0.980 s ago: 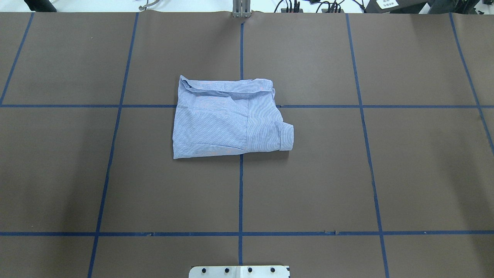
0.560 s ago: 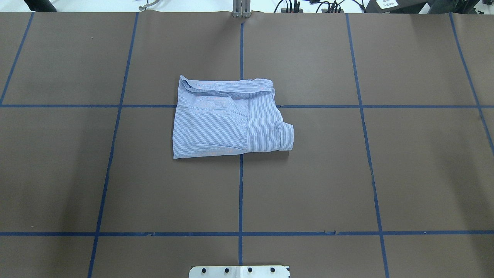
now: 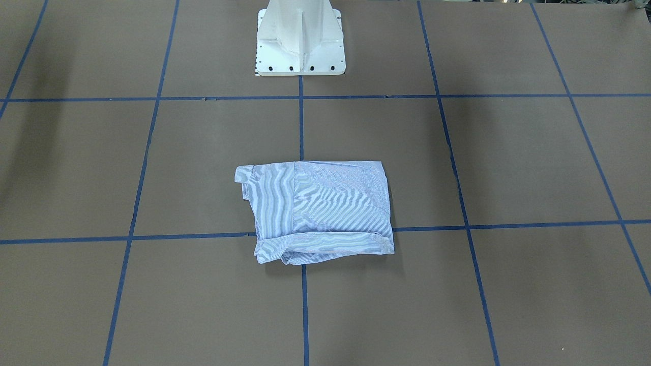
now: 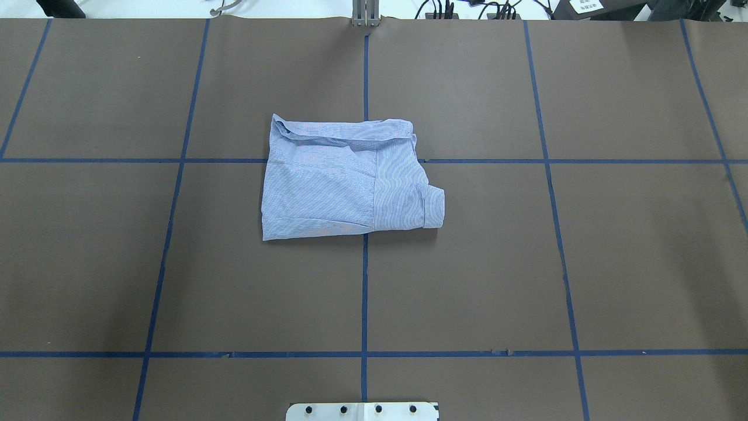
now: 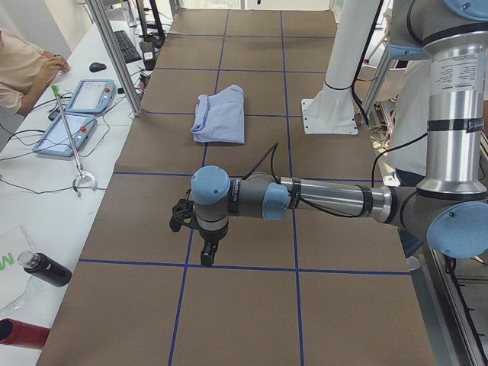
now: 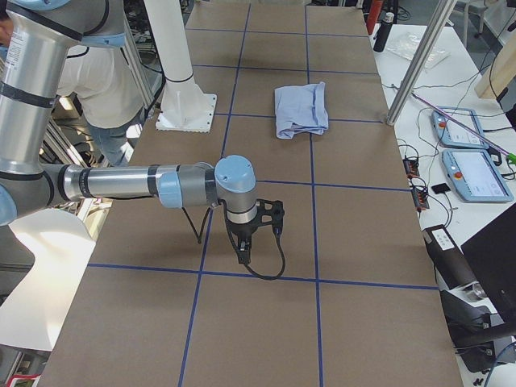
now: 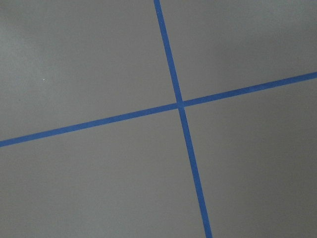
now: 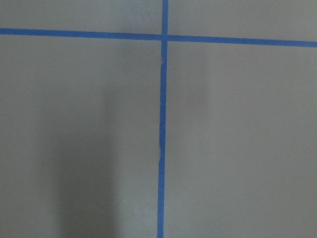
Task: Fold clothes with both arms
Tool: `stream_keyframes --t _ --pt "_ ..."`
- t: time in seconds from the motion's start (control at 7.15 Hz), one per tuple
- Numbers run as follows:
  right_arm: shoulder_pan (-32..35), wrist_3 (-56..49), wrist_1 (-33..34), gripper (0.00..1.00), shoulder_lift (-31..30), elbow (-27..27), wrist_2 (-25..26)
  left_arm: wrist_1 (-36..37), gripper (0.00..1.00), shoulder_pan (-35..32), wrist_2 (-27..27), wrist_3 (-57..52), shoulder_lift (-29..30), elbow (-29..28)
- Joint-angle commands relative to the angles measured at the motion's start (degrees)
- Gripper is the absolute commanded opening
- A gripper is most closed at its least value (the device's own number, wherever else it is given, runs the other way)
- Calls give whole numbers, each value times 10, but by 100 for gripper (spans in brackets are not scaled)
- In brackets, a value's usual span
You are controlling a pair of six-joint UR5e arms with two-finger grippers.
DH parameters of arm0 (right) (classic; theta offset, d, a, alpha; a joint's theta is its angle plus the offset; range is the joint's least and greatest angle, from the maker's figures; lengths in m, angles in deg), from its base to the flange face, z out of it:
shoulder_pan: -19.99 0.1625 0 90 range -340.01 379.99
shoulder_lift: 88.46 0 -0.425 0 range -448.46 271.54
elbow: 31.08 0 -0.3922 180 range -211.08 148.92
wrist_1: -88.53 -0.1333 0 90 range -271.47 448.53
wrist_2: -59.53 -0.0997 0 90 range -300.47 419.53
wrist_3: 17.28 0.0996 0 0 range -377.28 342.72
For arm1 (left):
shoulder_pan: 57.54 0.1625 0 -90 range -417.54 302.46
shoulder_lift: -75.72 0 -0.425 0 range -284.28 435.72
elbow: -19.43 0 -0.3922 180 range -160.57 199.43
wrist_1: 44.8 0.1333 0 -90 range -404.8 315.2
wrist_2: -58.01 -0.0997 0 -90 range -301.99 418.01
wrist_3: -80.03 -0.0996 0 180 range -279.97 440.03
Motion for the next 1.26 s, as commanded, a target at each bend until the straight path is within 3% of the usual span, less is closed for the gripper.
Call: stream_keyframes --t 0.0,1.12 --pt "0 1 0 100 0 -1 -1 -6 100 0 0 0 1 -7" --pt "0 1 -1 100 4 -1 0 -35 100 0 -6 -1 -5 -7"
